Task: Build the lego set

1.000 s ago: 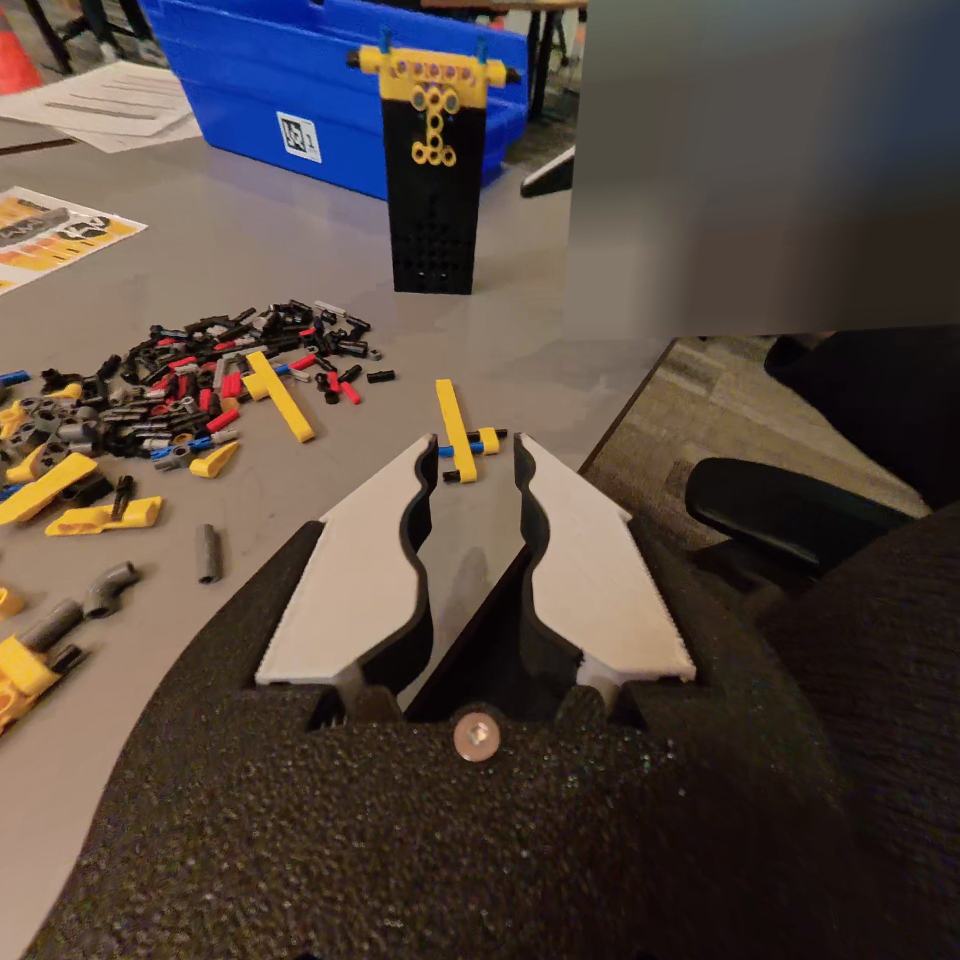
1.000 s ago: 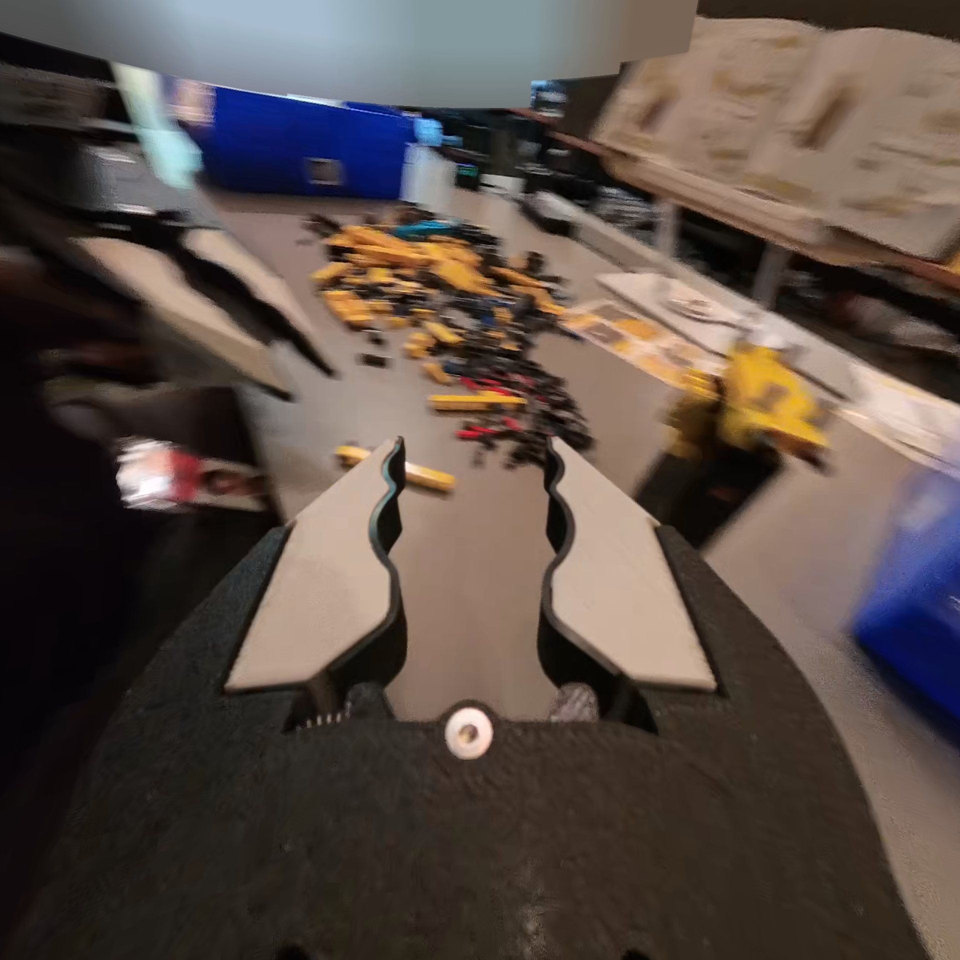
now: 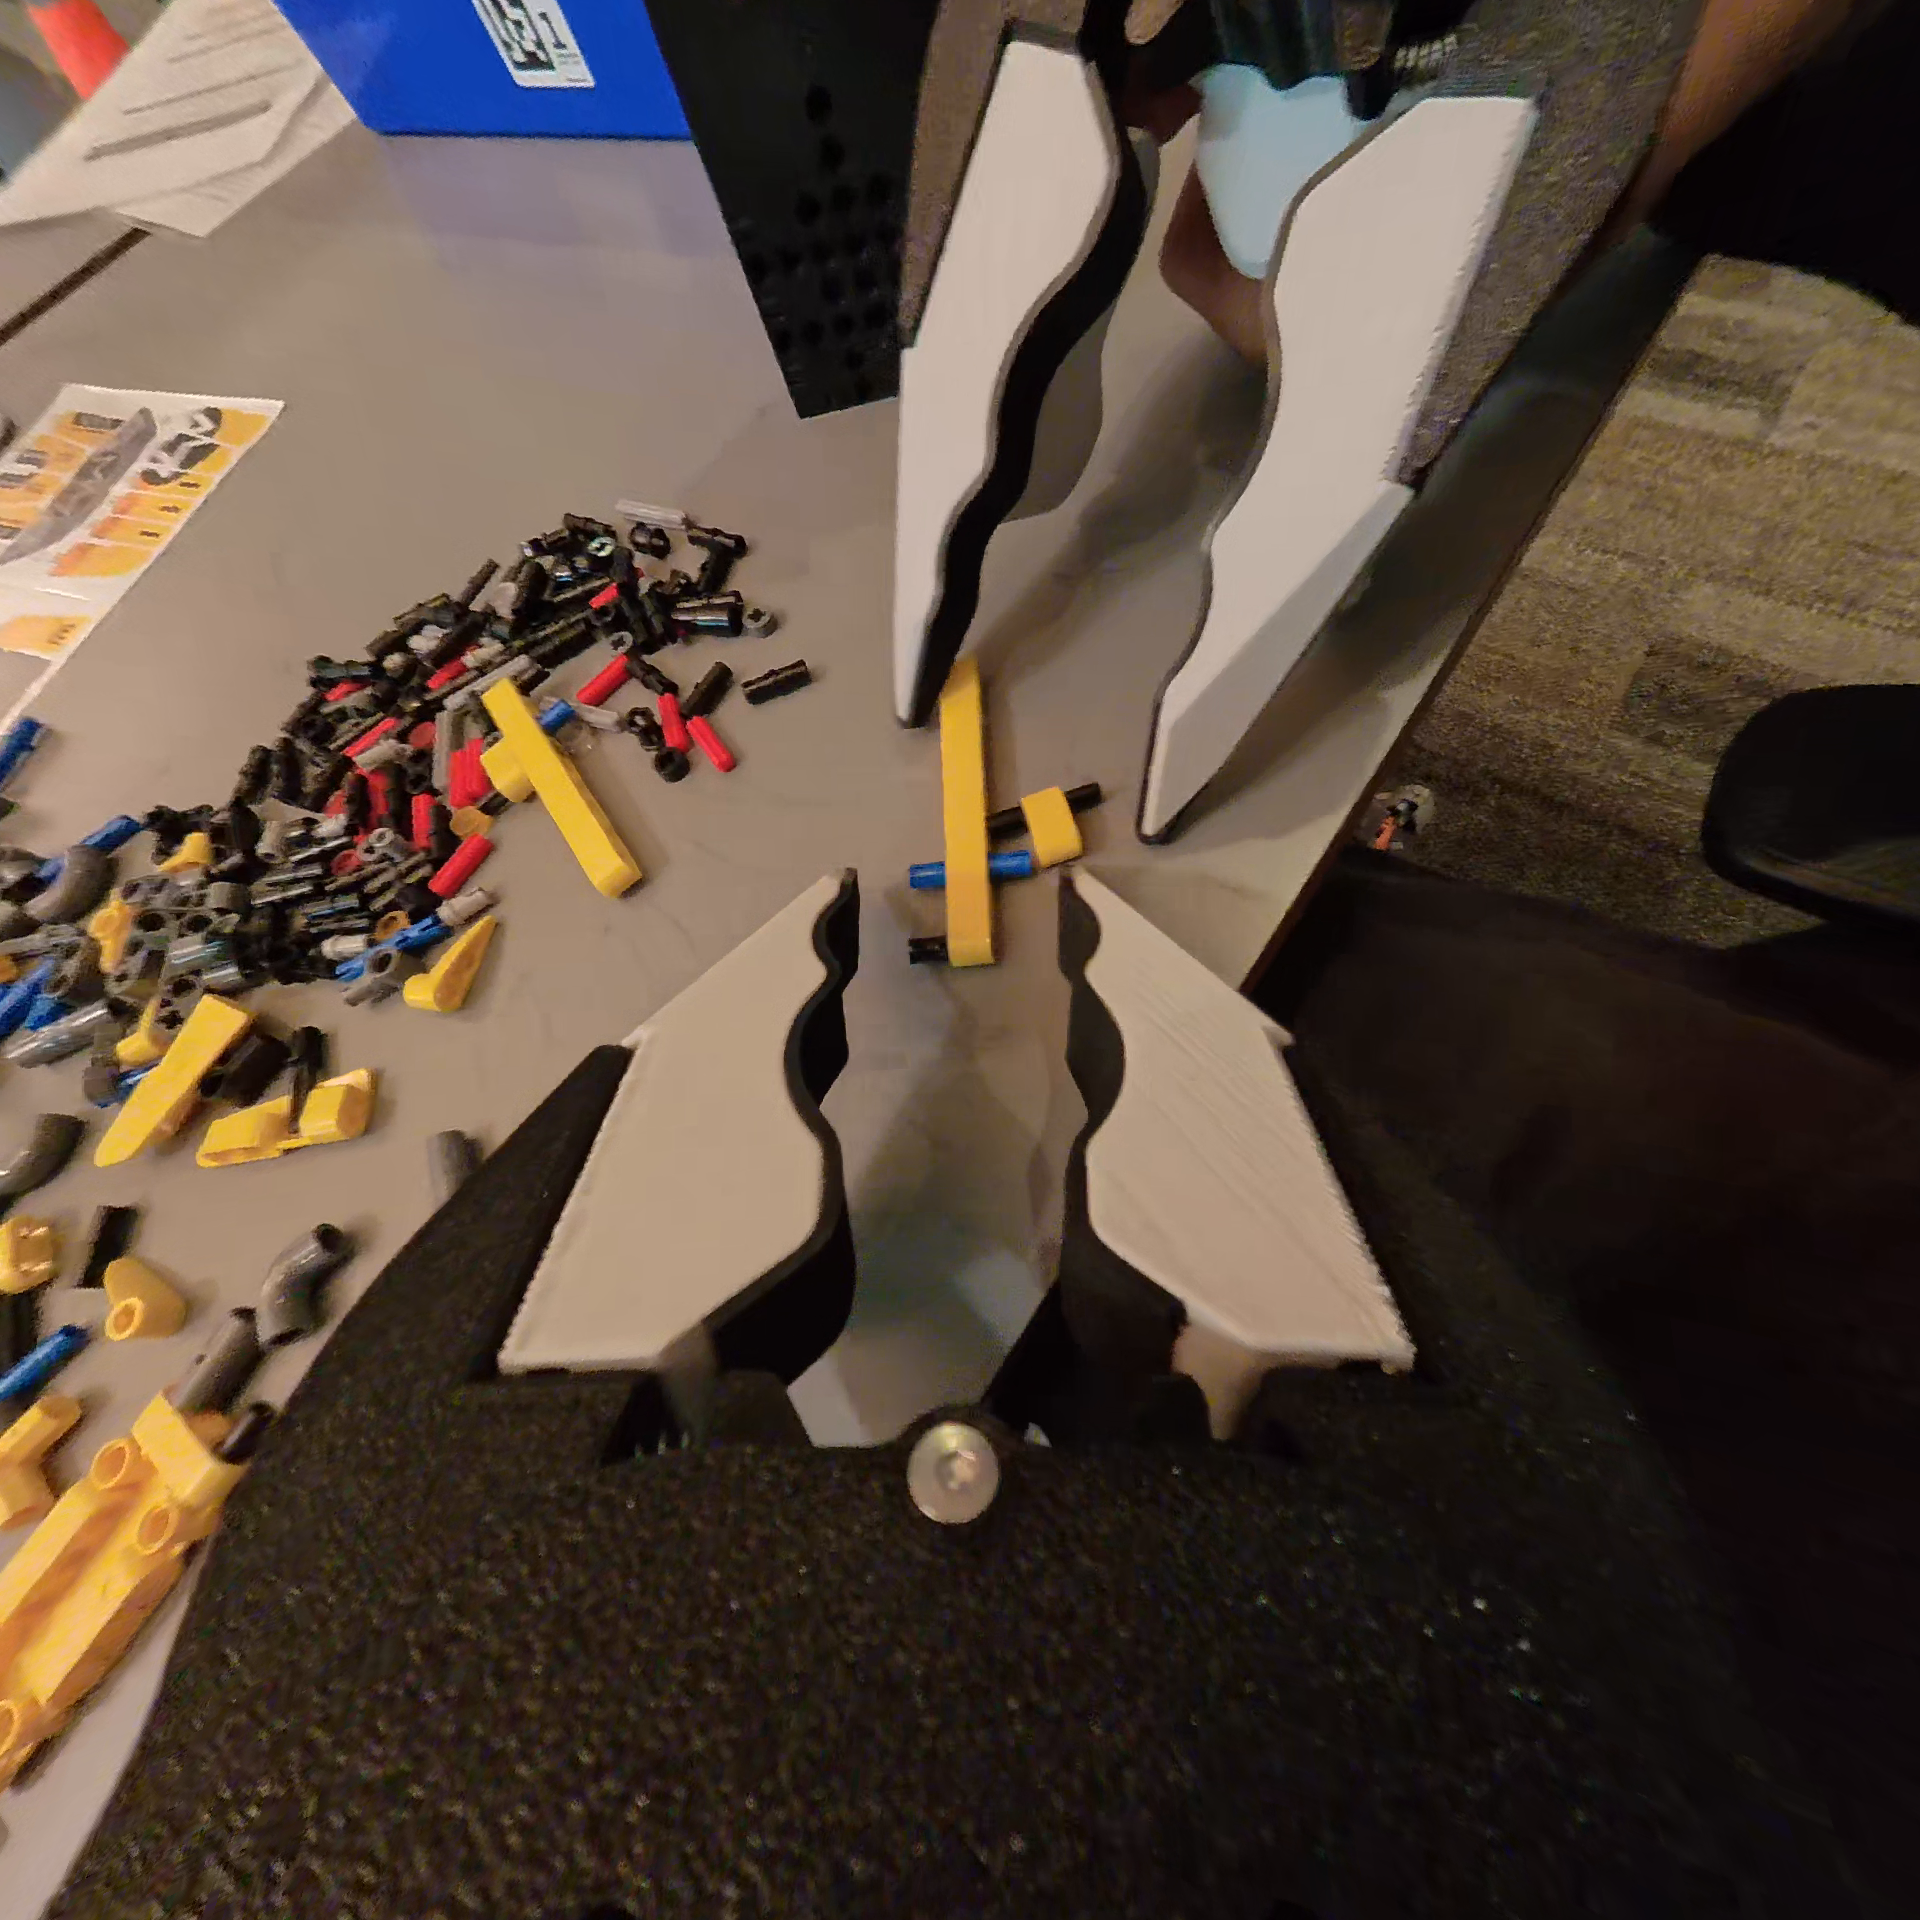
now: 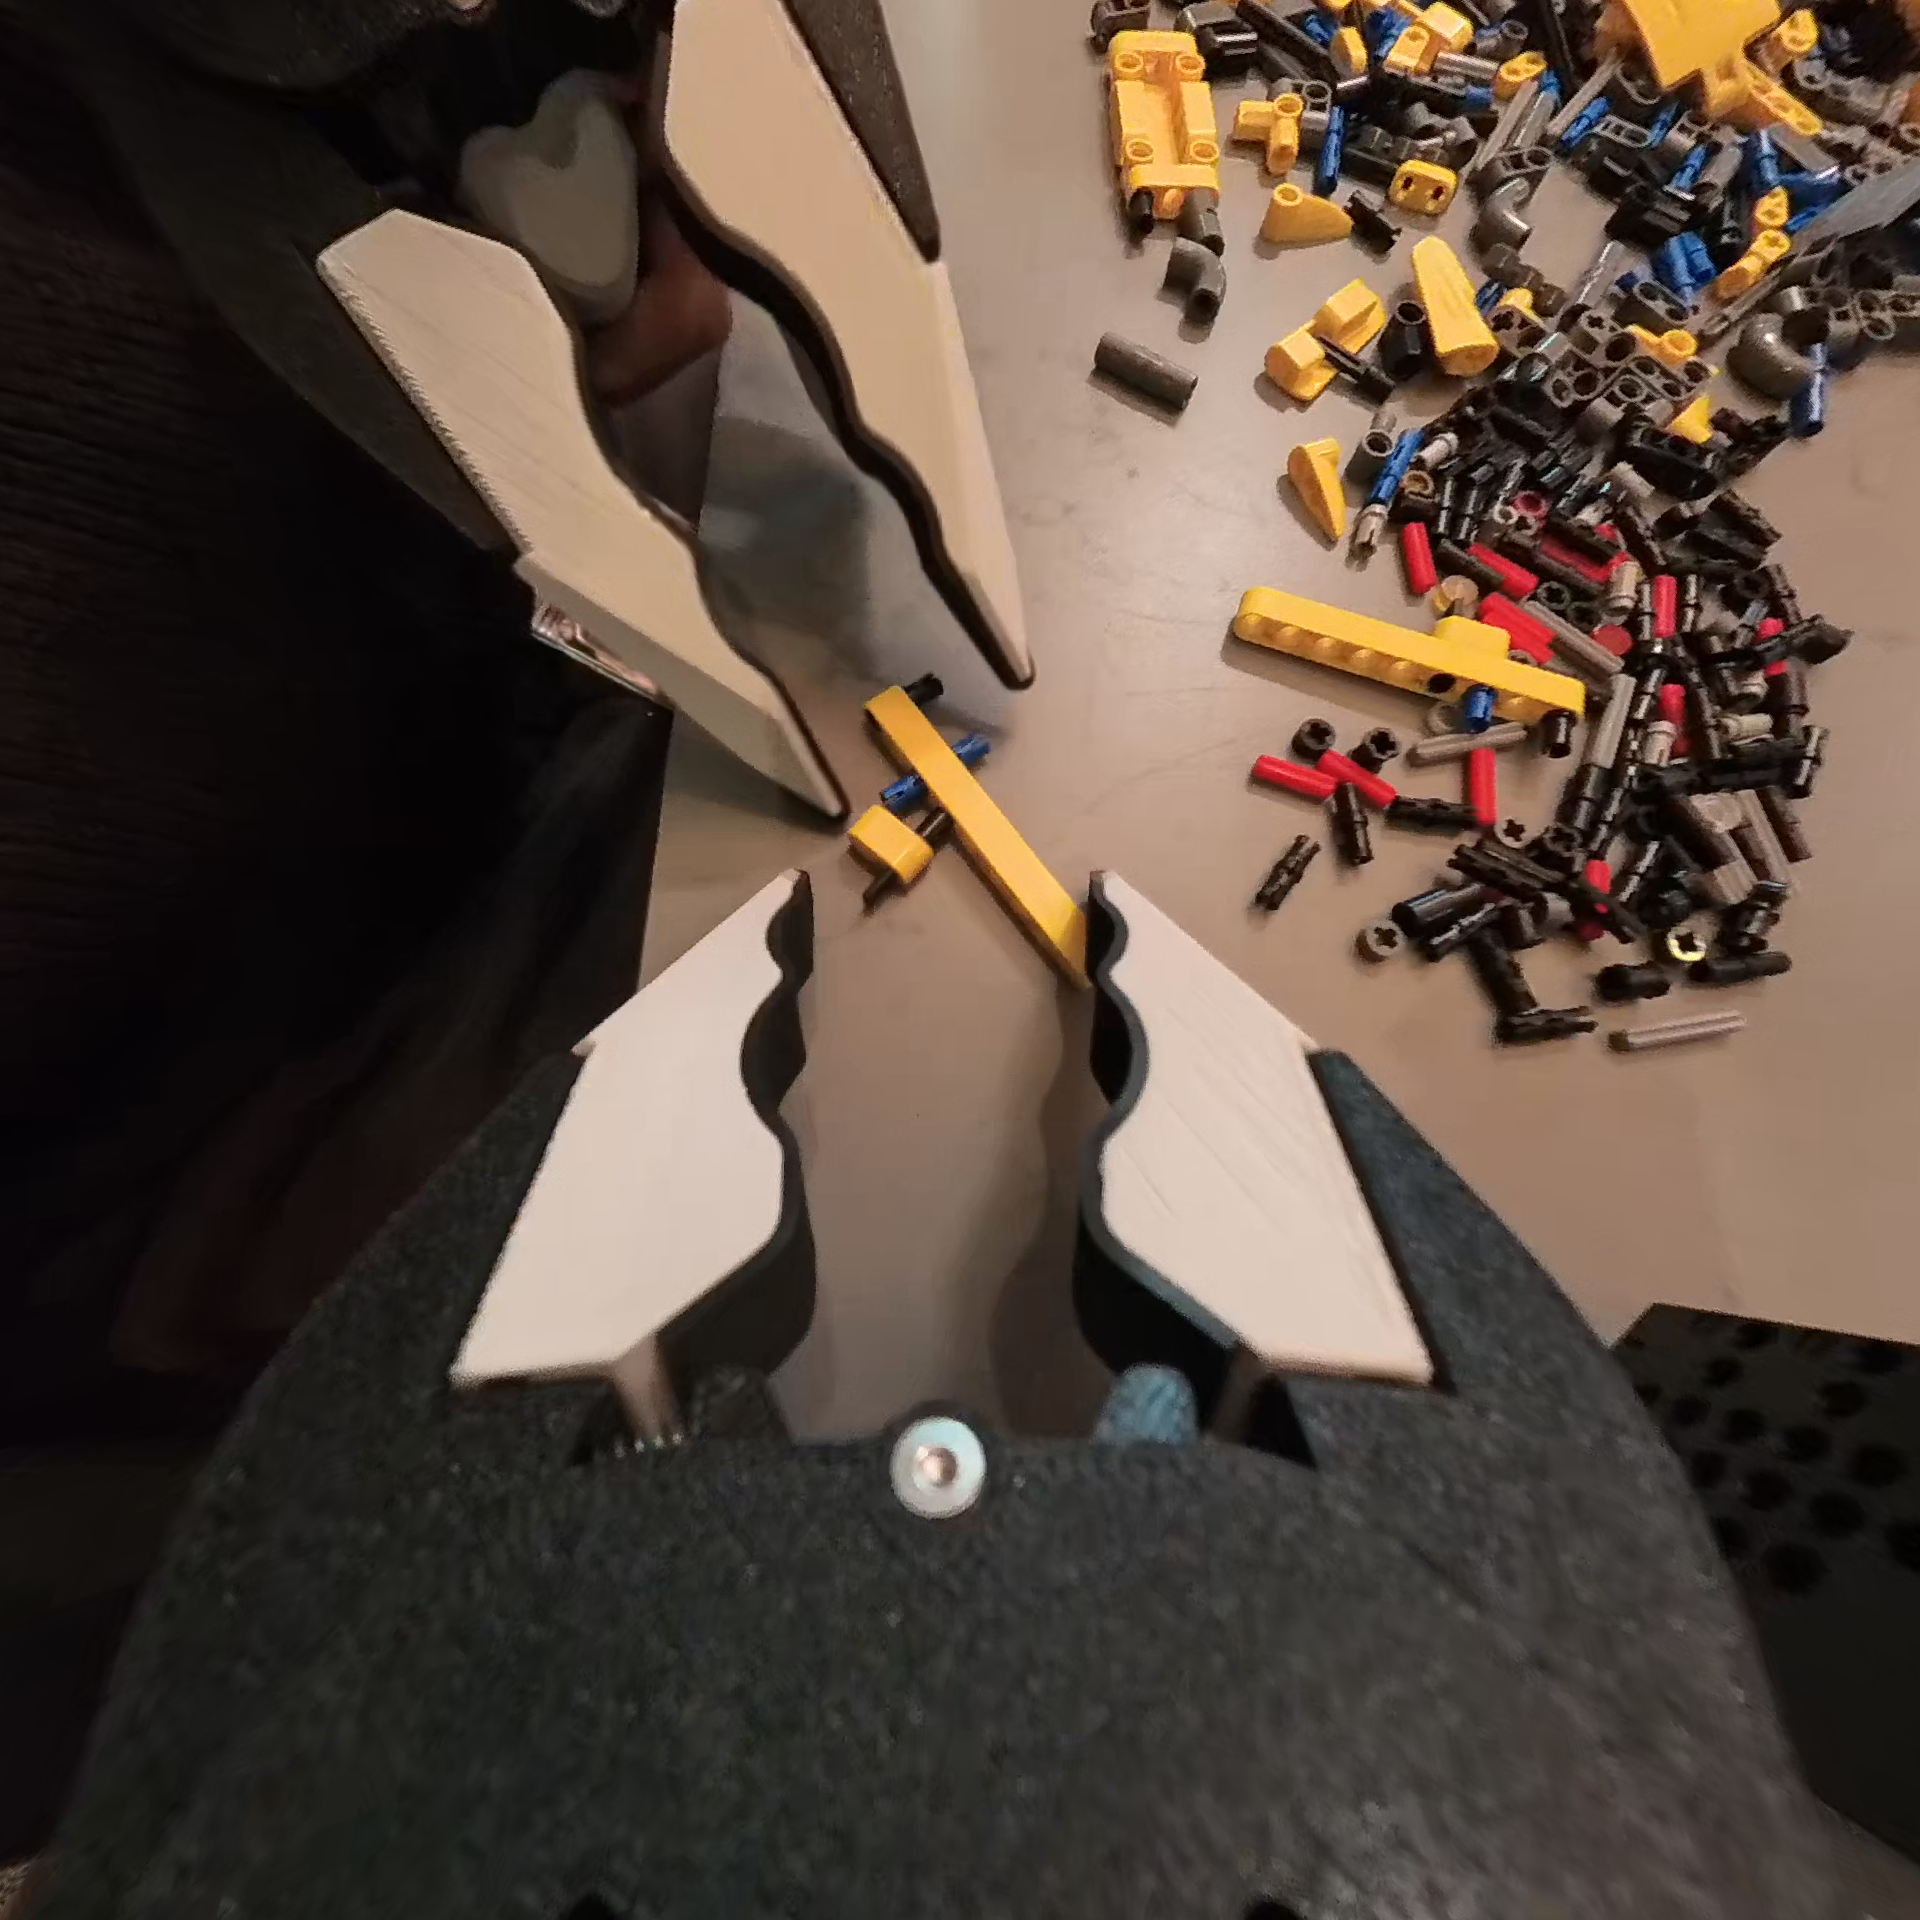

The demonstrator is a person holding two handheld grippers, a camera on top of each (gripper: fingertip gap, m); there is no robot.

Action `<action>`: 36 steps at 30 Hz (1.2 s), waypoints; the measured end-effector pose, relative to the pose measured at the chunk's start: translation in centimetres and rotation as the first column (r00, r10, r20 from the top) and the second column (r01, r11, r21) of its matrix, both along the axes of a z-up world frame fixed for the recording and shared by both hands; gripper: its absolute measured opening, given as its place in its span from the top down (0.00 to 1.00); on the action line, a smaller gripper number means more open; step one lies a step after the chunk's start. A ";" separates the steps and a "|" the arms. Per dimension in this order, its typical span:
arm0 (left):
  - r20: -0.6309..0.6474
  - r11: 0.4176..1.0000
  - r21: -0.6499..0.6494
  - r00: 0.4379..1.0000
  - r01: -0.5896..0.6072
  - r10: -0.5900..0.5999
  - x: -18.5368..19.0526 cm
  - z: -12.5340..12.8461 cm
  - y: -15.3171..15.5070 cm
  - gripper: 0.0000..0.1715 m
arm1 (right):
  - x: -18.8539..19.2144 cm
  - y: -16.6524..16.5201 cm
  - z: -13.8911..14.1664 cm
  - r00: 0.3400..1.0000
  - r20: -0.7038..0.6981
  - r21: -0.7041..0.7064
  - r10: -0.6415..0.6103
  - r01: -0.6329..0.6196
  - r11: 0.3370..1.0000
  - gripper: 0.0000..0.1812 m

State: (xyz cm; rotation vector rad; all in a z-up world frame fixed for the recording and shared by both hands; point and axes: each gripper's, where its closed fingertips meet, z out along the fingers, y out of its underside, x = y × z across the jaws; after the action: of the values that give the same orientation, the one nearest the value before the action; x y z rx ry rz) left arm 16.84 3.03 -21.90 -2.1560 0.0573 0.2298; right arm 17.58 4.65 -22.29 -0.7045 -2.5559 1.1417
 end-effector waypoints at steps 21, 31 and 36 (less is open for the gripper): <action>0.044 0.998 0.054 0.998 0.043 -0.046 -0.8 1.2 -1.1 0.80 | 0.8 0.3 1.7 0.985 -0.119 -0.025 -0.122 0.120 0.992 0.72; 0.119 0.995 -0.006 0.988 0.101 -0.100 -0.8 0.5 -0.8 0.89 | 0.9 1.2 2.9 0.902 -0.212 -0.094 -0.376 0.364 0.927 0.84; 0.117 0.991 -0.043 0.986 0.126 -0.120 -0.4 0.0 -0.5 0.91 | 0.9 0.0 2.0 0.901 -0.157 -0.108 -0.404 0.391 0.914 0.84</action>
State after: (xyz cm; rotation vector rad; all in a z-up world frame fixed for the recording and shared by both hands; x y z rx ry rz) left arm 16.39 2.51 -21.88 -2.2028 0.1308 0.0333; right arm 18.45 4.60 -20.26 -1.0366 -2.1011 1.1043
